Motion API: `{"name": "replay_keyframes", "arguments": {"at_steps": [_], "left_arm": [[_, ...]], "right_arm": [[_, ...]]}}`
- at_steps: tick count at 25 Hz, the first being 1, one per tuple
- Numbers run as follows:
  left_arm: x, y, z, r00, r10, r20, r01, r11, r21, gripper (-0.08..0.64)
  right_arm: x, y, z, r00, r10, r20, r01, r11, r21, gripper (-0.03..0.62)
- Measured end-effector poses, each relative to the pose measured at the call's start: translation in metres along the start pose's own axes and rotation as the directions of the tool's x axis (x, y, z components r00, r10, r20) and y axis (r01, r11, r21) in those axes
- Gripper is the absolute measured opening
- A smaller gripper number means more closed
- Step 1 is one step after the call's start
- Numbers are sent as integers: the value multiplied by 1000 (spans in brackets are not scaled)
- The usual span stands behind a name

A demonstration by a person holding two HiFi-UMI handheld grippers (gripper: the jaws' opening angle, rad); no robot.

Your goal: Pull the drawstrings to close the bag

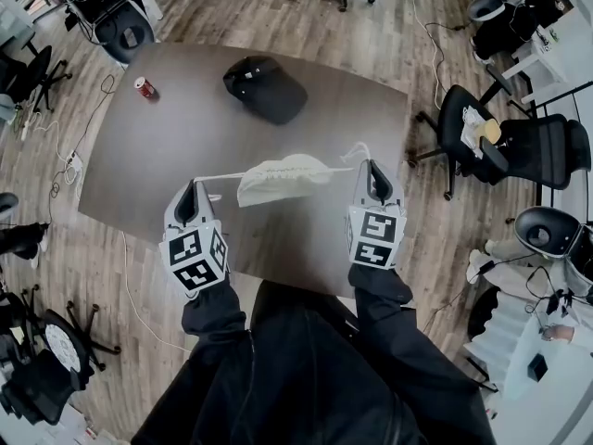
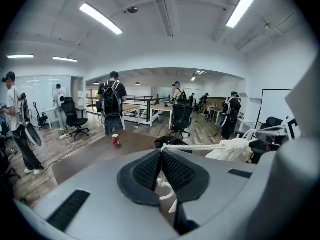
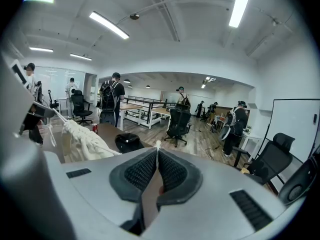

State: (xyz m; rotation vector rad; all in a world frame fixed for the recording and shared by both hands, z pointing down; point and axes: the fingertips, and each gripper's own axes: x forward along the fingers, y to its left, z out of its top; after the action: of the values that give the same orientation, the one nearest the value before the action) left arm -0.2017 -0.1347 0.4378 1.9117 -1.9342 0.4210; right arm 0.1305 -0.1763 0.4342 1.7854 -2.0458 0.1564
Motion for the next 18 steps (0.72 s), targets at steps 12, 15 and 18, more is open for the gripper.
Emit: {"name": "replay_keyframes", "arguments": {"at_steps": [12,15,18], "left_arm": [[-1,8,-2,1000,26,-10,-26,1000,-1,35],[2,11,-4,999,28,-19,-28,1000,-8,35],[6,15,-11,999,31,-39,-32,999,-17,35]], "right_arm": [[2,-16,-13,999,-30,-28,30,1000,3,31],[5,-20,-17,998,-36,-41,37,999,9,31],[6,-21,-24,998,-35,-54,36,999,18,31]]}}
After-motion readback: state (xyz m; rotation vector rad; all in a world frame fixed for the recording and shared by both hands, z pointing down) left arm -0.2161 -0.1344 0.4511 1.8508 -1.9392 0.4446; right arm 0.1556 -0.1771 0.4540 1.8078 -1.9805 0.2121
